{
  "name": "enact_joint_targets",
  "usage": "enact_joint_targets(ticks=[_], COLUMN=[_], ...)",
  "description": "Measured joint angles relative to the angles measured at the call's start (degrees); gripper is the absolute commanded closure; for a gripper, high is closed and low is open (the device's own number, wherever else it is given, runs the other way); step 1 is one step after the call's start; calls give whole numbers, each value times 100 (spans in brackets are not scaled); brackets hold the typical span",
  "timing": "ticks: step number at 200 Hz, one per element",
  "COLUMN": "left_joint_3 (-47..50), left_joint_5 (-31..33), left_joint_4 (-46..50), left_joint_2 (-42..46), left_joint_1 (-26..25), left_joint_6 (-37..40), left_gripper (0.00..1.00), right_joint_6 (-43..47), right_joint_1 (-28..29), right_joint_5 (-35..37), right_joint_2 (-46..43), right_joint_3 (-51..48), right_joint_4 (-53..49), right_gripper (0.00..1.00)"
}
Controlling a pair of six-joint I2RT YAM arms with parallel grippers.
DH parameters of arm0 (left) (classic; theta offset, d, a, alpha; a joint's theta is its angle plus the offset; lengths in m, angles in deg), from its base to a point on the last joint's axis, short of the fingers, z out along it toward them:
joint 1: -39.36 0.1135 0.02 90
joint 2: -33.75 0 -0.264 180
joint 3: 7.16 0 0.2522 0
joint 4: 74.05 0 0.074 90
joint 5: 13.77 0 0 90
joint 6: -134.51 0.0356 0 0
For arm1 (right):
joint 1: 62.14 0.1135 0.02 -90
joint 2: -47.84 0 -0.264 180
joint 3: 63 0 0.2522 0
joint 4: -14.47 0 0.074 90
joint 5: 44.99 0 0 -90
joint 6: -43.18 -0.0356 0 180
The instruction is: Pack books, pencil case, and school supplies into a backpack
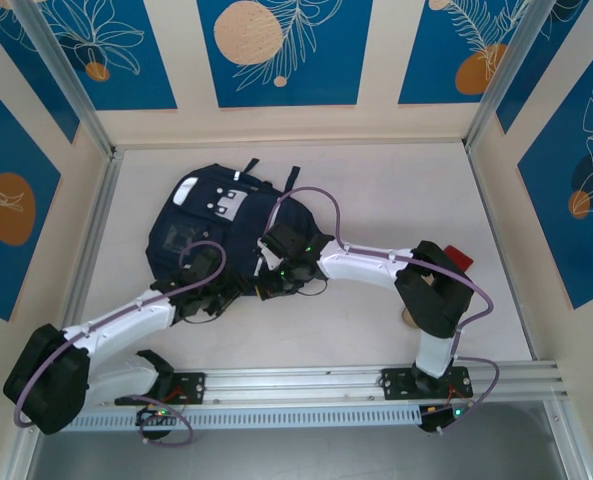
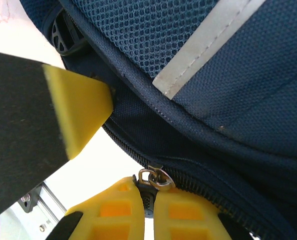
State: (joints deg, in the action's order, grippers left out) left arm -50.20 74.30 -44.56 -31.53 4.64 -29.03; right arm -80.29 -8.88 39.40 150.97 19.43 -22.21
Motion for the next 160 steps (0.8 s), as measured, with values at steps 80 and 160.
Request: enact_joint_targets(ticks=[80,160], left_joint_3=[0,-28], left_joint_5=[240,256], left_joint_4=[-136,-168], left_joint_2=[-461,-612], left_joint_1=[0,0], left_joint_6=[199,505], left_gripper=[91,92], right_joint_6=[-55,35], right_joint_1=[17,-839], right_joint_5=[1008,2033], right_joint_2=[-55,-431], right_joint_3=[2,-4], right_joint_4=[-802,-1646], right_gripper=[100,100])
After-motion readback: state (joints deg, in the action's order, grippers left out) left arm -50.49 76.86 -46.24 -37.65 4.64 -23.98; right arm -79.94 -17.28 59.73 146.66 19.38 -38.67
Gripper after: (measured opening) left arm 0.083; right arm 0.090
